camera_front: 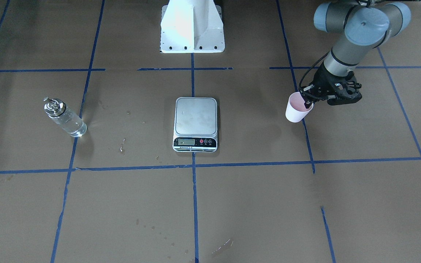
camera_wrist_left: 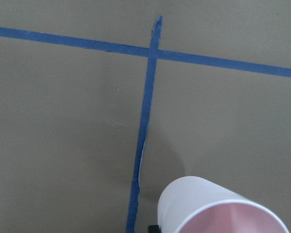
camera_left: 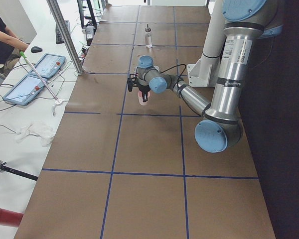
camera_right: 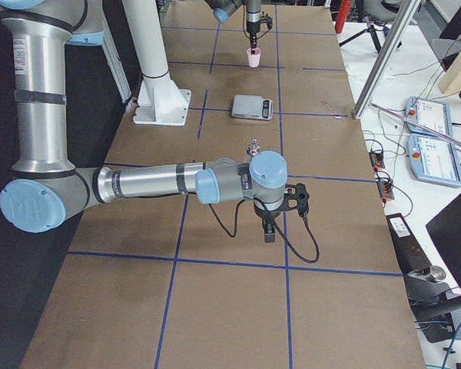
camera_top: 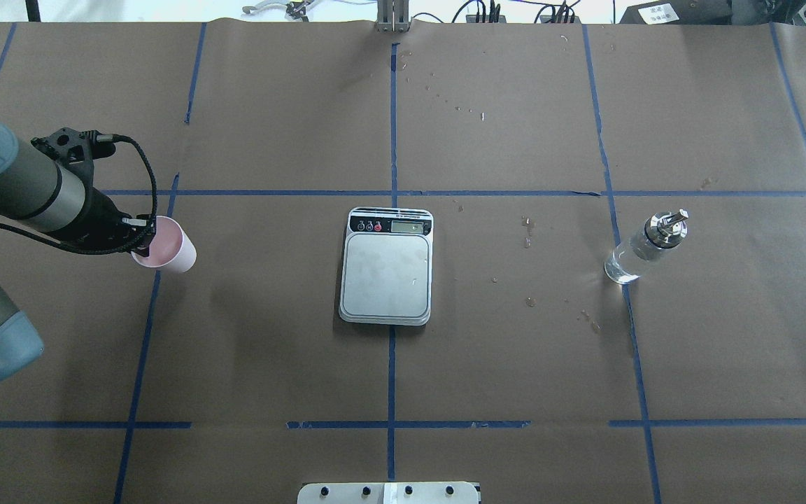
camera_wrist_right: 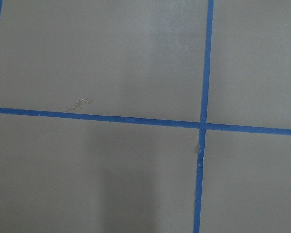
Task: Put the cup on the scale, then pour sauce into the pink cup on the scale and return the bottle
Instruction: 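Carry the pink cup with the left gripper onto the scale and lower it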
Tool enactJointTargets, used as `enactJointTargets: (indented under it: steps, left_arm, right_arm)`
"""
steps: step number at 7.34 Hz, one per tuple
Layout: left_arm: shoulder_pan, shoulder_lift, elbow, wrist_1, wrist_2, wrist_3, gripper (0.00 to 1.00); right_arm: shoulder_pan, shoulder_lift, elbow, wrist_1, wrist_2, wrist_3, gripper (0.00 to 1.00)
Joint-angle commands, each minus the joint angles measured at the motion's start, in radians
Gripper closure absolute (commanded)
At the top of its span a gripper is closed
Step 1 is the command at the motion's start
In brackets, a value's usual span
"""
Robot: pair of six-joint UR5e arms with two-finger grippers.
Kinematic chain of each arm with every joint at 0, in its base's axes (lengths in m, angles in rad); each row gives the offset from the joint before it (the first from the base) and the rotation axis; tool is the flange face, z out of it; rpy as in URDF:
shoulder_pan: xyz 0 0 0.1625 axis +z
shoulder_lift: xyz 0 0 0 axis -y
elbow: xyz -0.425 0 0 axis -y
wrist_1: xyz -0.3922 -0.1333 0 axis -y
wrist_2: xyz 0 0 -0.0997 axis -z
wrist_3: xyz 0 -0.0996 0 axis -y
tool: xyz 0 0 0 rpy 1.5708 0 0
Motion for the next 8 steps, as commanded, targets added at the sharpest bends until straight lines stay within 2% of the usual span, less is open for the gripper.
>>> enactJointTargets:
  steps: [1,2,3,4,5,6,8]
  left_arm:
    - [-0.018,-0.185,-0.032,0.220,-0.002,-0.013,1.00]
    - [-0.015,-0.244,-0.027,0.250,-0.005,-0.060,1.00]
    - [-0.007,-0.293,-0.004,0.242,-0.019,-0.205,1.00]
    - [0.023,-0.385,0.041,0.238,-0.029,-0.369,1.00]
    - [0.110,-0.431,0.101,0.201,-0.022,-0.487,1.00]
    - [0.144,-0.477,0.165,0.154,-0.002,-0.551,1.00]
    - [0.212,-0.545,0.255,0.150,0.077,-0.614,1.00]
  right_arm:
    - [0.000,0.001,0.004,0.001,0.001,0.000,0.00]
    - [0.000,0.001,0.004,0.001,0.003,0.000,0.00]
    - [0.000,0.001,0.005,0.000,0.003,0.000,0.00]
    - [0.000,-0.002,0.004,0.000,0.003,0.000,0.00]
    - [-0.002,-0.004,0.004,0.001,0.005,0.000,0.00]
    - [0.000,-0.005,0.004,0.001,0.005,0.000,0.00]
    - [0.000,-0.005,0.005,0.004,0.005,0.000,0.00]
